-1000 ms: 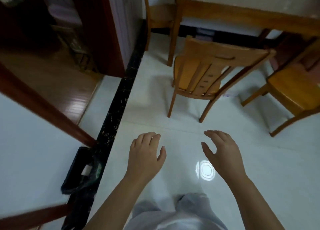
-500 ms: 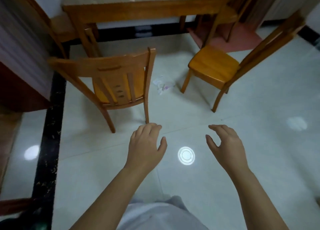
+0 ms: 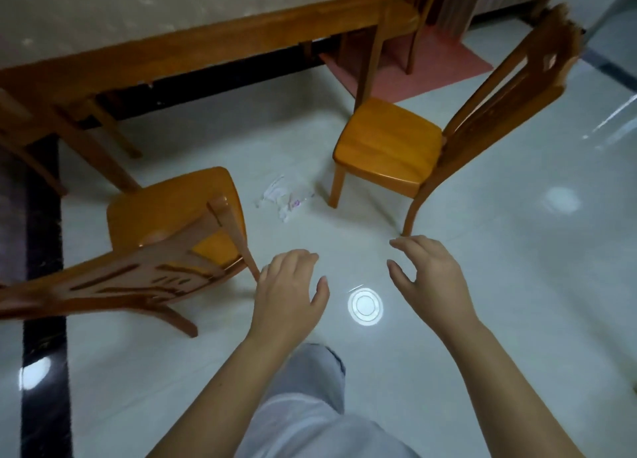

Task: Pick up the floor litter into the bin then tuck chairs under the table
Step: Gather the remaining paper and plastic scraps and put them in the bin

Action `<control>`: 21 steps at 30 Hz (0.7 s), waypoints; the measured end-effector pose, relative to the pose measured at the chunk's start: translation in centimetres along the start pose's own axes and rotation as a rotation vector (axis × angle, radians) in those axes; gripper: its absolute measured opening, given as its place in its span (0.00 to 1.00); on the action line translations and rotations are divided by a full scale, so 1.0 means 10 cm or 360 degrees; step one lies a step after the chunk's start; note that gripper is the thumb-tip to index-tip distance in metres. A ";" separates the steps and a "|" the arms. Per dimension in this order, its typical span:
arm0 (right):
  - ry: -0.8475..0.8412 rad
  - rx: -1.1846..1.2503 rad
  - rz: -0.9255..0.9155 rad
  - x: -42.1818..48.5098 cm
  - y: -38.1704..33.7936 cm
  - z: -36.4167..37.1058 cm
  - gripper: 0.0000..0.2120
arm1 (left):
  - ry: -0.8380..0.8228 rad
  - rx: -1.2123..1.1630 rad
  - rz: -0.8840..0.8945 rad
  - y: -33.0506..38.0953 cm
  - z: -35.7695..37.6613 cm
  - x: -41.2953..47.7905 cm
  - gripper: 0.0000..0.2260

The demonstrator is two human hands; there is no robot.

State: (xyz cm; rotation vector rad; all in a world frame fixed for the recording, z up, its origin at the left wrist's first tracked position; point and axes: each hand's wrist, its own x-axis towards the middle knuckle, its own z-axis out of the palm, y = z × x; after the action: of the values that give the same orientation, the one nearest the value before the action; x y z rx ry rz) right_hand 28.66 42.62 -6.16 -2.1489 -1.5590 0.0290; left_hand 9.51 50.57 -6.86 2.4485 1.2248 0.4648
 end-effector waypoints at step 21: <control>-0.0609 0.0157 -0.0440 3.47 0.49 1.25 0.10 | 0.0150 0.0080 -0.0777 -0.79 0.41 2.83 0.15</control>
State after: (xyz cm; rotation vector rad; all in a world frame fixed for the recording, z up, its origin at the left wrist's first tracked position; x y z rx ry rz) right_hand 41.53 77.25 -10.20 -1.9109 -2.0106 0.4386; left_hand 21.98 77.25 -10.45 2.0759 1.8215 0.4121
